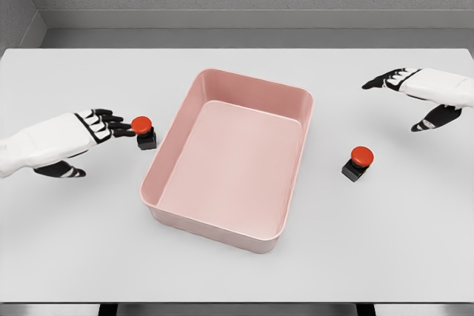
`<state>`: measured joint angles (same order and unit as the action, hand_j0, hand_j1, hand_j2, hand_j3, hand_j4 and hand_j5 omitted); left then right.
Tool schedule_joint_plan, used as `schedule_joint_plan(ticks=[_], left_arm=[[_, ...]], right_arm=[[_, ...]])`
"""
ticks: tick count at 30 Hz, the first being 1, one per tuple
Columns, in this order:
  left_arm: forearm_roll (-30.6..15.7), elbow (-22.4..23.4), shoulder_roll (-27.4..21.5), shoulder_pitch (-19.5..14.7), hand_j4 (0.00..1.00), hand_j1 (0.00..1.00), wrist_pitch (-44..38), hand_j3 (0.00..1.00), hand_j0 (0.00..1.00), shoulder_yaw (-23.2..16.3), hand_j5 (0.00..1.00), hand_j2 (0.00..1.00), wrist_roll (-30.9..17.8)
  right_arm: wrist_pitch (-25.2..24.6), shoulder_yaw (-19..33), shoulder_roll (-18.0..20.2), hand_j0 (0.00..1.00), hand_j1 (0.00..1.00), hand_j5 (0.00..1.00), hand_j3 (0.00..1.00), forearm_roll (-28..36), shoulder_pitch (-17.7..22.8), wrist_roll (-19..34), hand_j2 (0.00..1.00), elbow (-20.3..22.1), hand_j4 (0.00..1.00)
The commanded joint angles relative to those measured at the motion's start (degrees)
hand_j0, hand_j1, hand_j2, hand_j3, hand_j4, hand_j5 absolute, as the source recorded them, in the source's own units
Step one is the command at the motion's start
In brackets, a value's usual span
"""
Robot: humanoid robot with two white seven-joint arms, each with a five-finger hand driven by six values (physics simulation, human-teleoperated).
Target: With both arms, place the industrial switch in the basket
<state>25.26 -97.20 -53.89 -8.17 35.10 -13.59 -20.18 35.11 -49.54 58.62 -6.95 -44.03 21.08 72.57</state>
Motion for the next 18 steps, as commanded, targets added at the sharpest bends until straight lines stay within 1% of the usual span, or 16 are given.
schedule_joint_plan(ticks=[1, 3, 4, 5, 6, 7, 8, 10, 11, 12, 13, 15, 17, 18], left_arm=[[0.3, 0.9, 0.5, -0.2, 1.0, 1.0, -0.1, 1.0, 1.0, 0.1, 1.0, 1.0, 0.0], [0.4, 2.8, 0.9, -2.5, 1.0, 1.0, -0.1, 1.0, 1.0, -0.2, 1.0, 1.0, 0.0], [1.2, 3.7, 2.3, -2.8, 1.0, 1.0, -0.1, 1.0, 1.0, -0.3, 1.0, 1.0, 0.1], [2.9, 4.0, 2.8, -3.3, 1.0, 1.0, -0.1, 1.0, 1.0, -0.3, 1.0, 1.0, 0.3], [3.3, 4.5, 3.2, -3.6, 1.0, 1.0, -0.1, 1.0, 1.0, -0.4, 1.0, 1.0, 0.4], [4.2, 4.7, 4.1, -3.9, 1.0, 1.0, -0.1, 1.0, 1.0, -0.4, 1.0, 1.0, 0.5], [5.9, 5.6, 5.3, -5.4, 1.0, 1.0, -0.1, 1.0, 1.0, -1.5, 1.0, 1.0, 0.5], [8.3, 9.5, 7.8, -9.1, 1.0, 1.0, -0.1, 1.0, 1.0, -5.5, 1.0, 1.0, 0.6], [9.8, 10.5, 9.3, -10.0, 1.0, 1.0, -0.1, 1.0, 1.0, -5.8, 1.0, 1.0, 0.6], [10.0, 10.8, 9.7, -10.2, 1.0, 1.0, -0.1, 1.0, 1.0, -6.2, 1.0, 1.0, 0.6], [10.1, 11.2, 10.9, -11.1, 1.0, 1.0, -0.1, 1.0, 1.0, -7.6, 1.0, 1.0, 0.6], [10.2, 13.1, 12.0, -12.2, 1.0, 1.0, -0.1, 1.0, 1.0, -9.3, 1.0, 1.0, 0.6], [11.0, 13.3, 13.1, -12.5, 1.0, 1.0, -0.1, 1.0, 1.0, -9.3, 1.0, 1.0, 0.6], [11.1, 13.4, 13.6, -13.4, 1.0, 1.0, -0.1, 1.0, 1.0, -9.5, 1.0, 1.0, 0.5]], right_arm=[[-0.1, 0.0, 0.0, 1.0, 1.0, 1.0, 1.0, 0.4, 0.0, -0.7, 1.0, -0.1, 1.0], [-0.1, -0.1, 0.1, 1.0, 1.0, 1.0, 1.0, 0.4, 0.6, -1.0, 1.0, -0.1, 1.0], [-0.1, -0.2, 0.2, 1.0, 1.0, 1.0, 1.0, 0.4, 0.6, -1.0, 1.0, -0.1, 1.0], [-0.1, -0.3, 0.2, 1.0, 1.0, 1.0, 1.0, 0.3, 0.7, -1.0, 1.0, 0.2, 1.0], [-0.1, -0.1, 0.4, 1.0, 1.0, 1.0, 1.0, 0.3, 1.3, -1.3, 1.0, 0.2, 1.0], [-0.1, -0.2, 1.7, 1.0, 1.0, 1.0, 1.0, 0.3, 1.5, -1.2, 1.0, 0.2, 1.0], [-0.1, -0.2, 2.0, 1.0, 1.0, 1.0, 1.0, 0.2, 2.4, -1.1, 1.0, 0.3, 1.0], [-0.1, -0.6, 1.8, 1.0, 1.0, 1.0, 1.0, 0.2, 3.0, -1.0, 1.0, 0.6, 1.0], [-0.1, -0.6, 1.8, 1.0, 1.0, 1.0, 1.0, 0.2, 3.1, -0.9, 1.0, 0.7, 1.0], [-0.1, -0.6, 1.6, 1.0, 1.0, 1.0, 1.0, 0.2, 3.0, -0.9, 1.0, 1.1, 1.0], [-0.1, -0.6, 1.8, 1.0, 1.0, 1.0, 1.0, 0.2, 3.0, -0.7, 1.0, 1.4, 1.0], [-0.1, -0.6, 1.8, 1.0, 1.0, 1.0, 1.0, 0.1, 3.2, -0.4, 1.0, 3.6, 1.0], [-0.1, -0.6, 1.9, 1.0, 1.0, 1.0, 1.0, 0.1, 4.0, -0.4, 1.0, 7.8, 1.0], [-0.1, -0.6, 2.0, 1.0, 1.0, 1.0, 1.0, 0.1, 4.4, -0.4, 1.0, 9.4, 1.0]])
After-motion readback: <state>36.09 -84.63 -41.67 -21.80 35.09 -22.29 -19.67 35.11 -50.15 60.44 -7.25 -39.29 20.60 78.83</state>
